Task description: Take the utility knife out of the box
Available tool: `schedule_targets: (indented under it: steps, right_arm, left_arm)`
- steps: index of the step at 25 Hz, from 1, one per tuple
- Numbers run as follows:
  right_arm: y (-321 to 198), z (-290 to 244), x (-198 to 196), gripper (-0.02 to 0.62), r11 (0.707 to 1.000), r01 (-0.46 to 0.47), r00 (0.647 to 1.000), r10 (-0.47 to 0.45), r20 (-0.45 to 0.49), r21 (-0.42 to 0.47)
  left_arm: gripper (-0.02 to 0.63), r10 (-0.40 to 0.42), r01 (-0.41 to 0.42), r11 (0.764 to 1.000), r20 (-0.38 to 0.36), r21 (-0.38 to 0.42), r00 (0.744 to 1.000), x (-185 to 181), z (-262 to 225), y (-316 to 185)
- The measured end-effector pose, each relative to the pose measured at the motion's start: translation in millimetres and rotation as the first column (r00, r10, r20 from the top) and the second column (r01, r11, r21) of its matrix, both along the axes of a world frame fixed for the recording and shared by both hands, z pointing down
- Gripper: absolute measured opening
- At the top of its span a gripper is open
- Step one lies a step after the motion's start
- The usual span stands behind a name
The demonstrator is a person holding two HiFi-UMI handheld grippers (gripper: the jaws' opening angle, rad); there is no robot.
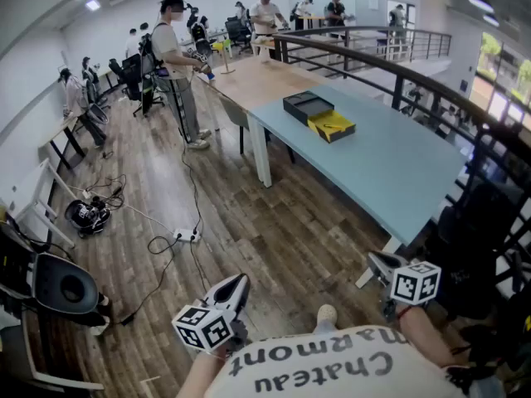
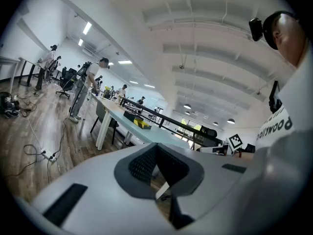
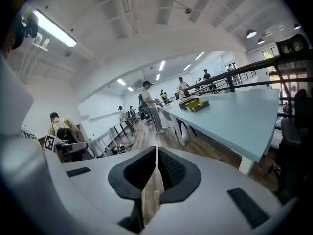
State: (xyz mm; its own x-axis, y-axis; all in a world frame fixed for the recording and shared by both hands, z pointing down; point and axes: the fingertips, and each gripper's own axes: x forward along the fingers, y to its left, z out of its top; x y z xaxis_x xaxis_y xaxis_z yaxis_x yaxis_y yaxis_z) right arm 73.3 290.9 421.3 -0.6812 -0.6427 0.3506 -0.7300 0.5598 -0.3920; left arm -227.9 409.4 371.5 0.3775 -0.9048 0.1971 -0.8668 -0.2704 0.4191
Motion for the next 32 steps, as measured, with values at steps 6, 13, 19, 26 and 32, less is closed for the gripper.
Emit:
schedule_targets:
  steps: [6, 13, 19, 26, 32]
  right_arm:
    - [-4, 6, -2, 0.044, 1.000, -0.003, 1.000, 0.002, -0.017, -0.021]
    - [-11, 9, -8, 0.044, 0.999, 0.003, 1.000, -0.003, 0.002, -0.039]
    - [-39, 24, -6, 0.044, 0.997, -0.005, 1.000, 0.007, 0.015, -0.083]
    - [-122, 27, 2, 0.044, 0.994, -0.005, 1.000, 0.007, 0.014, -0.110]
    - [-206, 19, 35, 0.044, 0.997, 0.003, 1.000, -0.005, -0.016, -0.080]
  left_arm:
    - [0.002, 0.015, -0.015, 1.000, -0.010, 0.017, 1.000, -1, 8, -11]
    - [0.002, 0.053, -0.053, 0.999, -0.017, 0.004, 0.998, 12, 11, -24]
    - [0.002, 0.049, -0.049, 0.998, -0.020, -0.028, 0.999, 13, 20, -52]
    - [0.002, -0.033, 0.033, 0.999, -0.012, -0.020, 0.999, -8, 17, -130]
    - [0.002, -0.103, 0.105, 0.994, -0.055, 0.031, 0.993, -6, 1, -227]
